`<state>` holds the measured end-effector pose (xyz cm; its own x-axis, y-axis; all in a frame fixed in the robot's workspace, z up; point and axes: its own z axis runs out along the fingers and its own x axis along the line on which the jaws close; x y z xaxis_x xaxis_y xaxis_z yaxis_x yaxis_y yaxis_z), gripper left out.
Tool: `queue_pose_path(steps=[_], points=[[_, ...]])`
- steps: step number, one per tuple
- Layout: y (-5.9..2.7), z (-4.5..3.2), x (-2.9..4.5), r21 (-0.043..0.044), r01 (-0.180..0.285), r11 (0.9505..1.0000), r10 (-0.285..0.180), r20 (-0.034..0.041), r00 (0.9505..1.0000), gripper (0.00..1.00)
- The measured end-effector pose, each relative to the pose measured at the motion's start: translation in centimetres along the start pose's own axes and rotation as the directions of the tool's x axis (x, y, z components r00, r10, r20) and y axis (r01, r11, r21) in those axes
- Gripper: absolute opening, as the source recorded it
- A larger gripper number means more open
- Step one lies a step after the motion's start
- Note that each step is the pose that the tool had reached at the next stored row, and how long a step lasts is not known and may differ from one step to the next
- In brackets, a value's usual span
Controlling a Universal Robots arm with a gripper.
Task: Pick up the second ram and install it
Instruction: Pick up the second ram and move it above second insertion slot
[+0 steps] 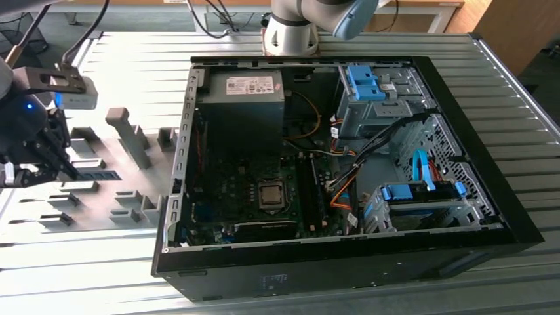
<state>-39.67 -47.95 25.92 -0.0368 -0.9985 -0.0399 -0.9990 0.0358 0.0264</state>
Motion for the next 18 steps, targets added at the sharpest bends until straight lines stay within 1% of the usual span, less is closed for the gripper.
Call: queue_pose_path(steps=[18], points=[[0.03,-1.01,-0.04,0.0001,0.0,1.0,0.0,0.0001,1.0,0.14]])
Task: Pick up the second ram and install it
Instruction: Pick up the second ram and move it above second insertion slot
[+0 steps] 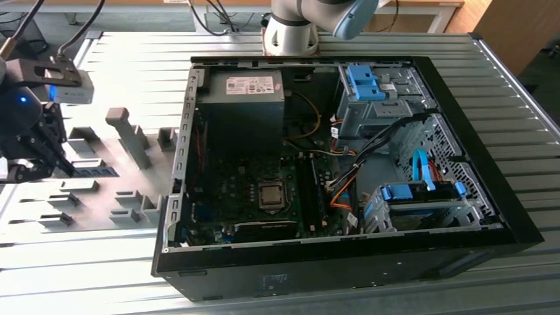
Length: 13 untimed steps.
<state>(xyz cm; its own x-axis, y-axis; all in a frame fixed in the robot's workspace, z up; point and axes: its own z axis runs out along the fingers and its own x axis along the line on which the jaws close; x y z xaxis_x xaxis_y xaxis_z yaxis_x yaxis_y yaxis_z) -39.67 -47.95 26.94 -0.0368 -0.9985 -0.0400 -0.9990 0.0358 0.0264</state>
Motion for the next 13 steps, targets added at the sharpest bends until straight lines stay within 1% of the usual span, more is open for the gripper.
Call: queue_pose_path(steps=[13], points=[[0.02,-0.68,-0.03,0.0,0.0,1.0,0.0,0.0,1.0,0.14]])
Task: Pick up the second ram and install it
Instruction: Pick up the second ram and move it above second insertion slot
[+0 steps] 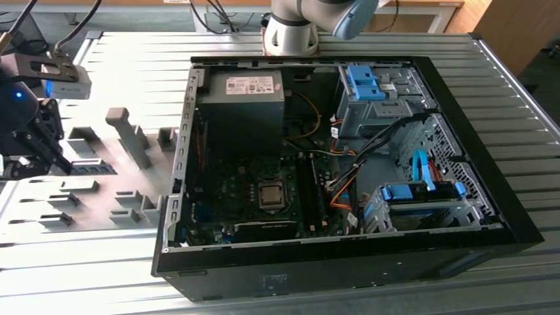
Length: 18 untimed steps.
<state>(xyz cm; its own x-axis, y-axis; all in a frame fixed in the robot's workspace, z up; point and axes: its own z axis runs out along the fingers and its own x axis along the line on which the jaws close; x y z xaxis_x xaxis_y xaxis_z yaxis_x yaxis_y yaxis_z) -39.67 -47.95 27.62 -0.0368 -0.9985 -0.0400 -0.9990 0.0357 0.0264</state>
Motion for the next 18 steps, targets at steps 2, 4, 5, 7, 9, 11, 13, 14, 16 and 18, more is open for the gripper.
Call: queue_pose_path(steps=[2,4,5,7,9,11,13,14,16,18], points=[[0.0,-0.13,0.0,0.0,0.0,1.0,0.0,0.0,1.0,0.14],[0.01,-0.26,-0.01,0.0,0.0,1.0,0.0,0.0,1.0,0.14],[0.01,-0.33,-0.01,0.0,0.0,1.0,0.0,0.0,1.0,0.14],[0.01,-0.48,-0.02,0.0,0.0,1.0,0.0,-0.0001,1.0,0.14],[0.02,-0.62,-0.02,0.0,0.0,1.0,0.0,0.0,1.0,0.14],[0.02,-0.76,-0.03,0.0001,0.0,1.0,0.0,0.0,1.0,0.14],[0.02,-0.9,-0.04,0.0,0.0,1.0,0.0,0.0,1.0,0.14],[0.02,-0.97,-0.04,0.0,0.0,1.0,0.0,0.0,1.0,0.14],[0.03,-1.11,-0.04,0.0,0.0,1.0,0.0,0.0,1.0,0.14],[0.03,-1.25,-0.05,0.0,0.0,1.0,0.0,0.0,1.0,0.14]])
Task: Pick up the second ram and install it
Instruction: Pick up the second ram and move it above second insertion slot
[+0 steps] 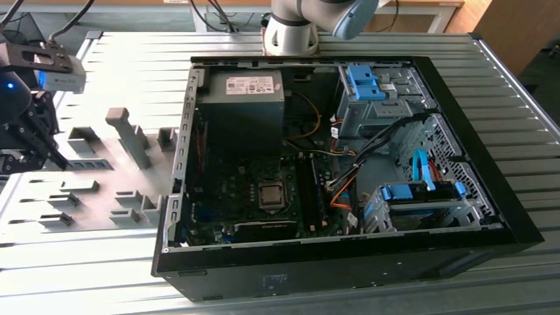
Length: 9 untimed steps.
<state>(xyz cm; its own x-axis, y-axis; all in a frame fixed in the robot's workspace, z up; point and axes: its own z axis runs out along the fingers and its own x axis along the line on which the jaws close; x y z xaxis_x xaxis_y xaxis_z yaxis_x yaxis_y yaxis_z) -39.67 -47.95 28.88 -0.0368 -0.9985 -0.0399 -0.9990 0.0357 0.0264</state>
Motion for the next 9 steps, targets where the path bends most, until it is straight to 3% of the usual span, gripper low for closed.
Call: queue_pose_path(steps=[9], points=[[0.02,-0.63,-0.03,0.0,0.0,1.0,0.0,0.0,1.0,0.14]])
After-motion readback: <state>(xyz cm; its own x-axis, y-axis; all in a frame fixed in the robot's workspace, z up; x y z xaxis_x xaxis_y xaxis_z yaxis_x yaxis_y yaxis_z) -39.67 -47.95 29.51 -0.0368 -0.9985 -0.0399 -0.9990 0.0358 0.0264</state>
